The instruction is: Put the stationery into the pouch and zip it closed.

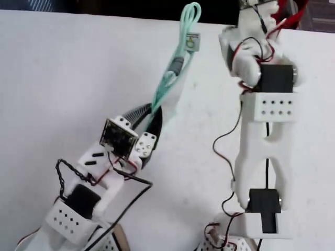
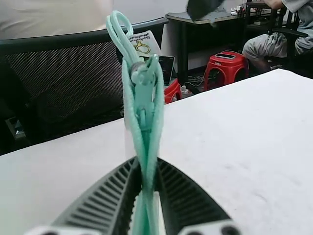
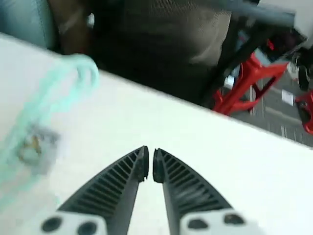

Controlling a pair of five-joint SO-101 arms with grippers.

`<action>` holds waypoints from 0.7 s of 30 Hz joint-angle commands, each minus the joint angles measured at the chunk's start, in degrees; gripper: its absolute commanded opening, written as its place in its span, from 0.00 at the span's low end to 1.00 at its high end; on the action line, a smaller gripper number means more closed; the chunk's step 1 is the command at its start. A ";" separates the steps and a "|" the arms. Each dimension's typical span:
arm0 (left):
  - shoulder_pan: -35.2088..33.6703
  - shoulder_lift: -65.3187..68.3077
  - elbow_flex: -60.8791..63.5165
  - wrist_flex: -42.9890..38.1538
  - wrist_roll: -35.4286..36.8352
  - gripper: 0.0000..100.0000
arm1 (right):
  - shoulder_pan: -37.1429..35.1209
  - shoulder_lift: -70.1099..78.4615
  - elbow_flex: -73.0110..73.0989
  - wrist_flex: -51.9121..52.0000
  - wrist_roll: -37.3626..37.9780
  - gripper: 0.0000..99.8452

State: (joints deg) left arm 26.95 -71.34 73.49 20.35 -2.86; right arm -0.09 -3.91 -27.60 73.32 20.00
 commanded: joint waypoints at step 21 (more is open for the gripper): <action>-0.48 0.92 1.05 0.70 -0.53 0.02 | -30.20 -21.93 7.30 17.36 32.35 0.16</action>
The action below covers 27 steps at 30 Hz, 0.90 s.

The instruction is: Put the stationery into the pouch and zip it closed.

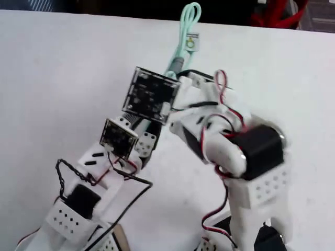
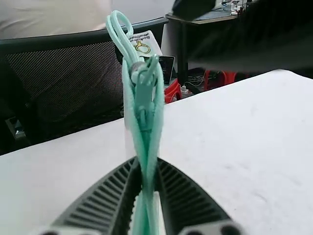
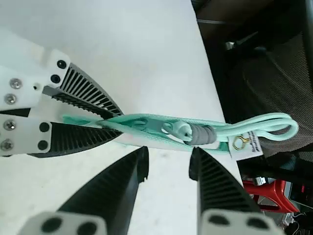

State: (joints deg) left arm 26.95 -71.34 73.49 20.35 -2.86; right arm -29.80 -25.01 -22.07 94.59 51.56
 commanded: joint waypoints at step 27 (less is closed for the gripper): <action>-0.48 0.92 1.05 0.70 -0.53 0.02 | 1.63 5.32 8.97 -9.45 19.96 0.02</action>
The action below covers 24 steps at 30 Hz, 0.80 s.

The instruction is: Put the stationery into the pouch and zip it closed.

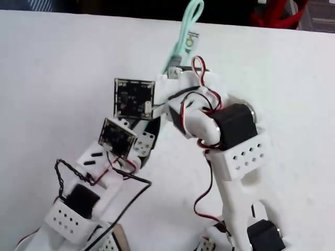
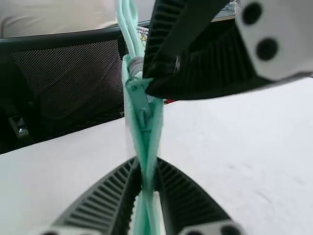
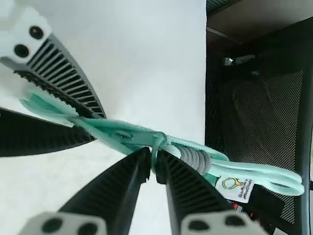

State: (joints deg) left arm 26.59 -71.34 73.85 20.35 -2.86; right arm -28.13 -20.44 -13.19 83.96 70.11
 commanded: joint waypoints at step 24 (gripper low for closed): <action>0.13 -7.16 0.53 -1.05 4.75 0.19 | 2.95 0.75 0.26 -6.81 -12.13 0.02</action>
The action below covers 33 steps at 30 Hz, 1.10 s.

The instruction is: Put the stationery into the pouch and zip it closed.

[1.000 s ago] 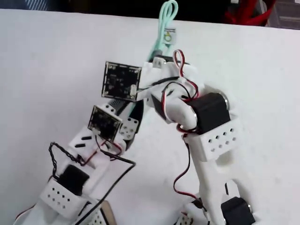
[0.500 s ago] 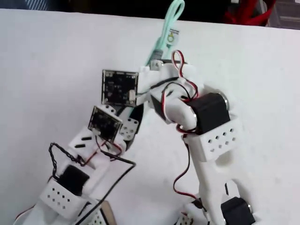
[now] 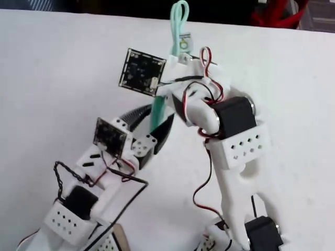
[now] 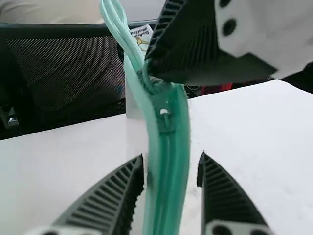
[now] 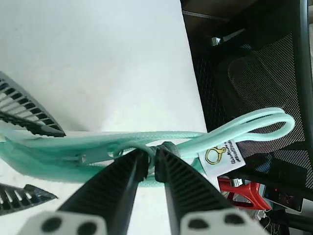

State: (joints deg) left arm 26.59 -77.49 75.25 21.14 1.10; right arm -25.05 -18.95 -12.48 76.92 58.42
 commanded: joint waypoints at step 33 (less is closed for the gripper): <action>0.40 -1.19 1.93 -8.35 -3.96 0.03 | -2.24 -5.76 -0.18 -8.40 -17.93 0.02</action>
State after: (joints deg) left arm 26.42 -78.73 77.01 12.97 -2.07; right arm -30.15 -21.49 -11.16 73.05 42.86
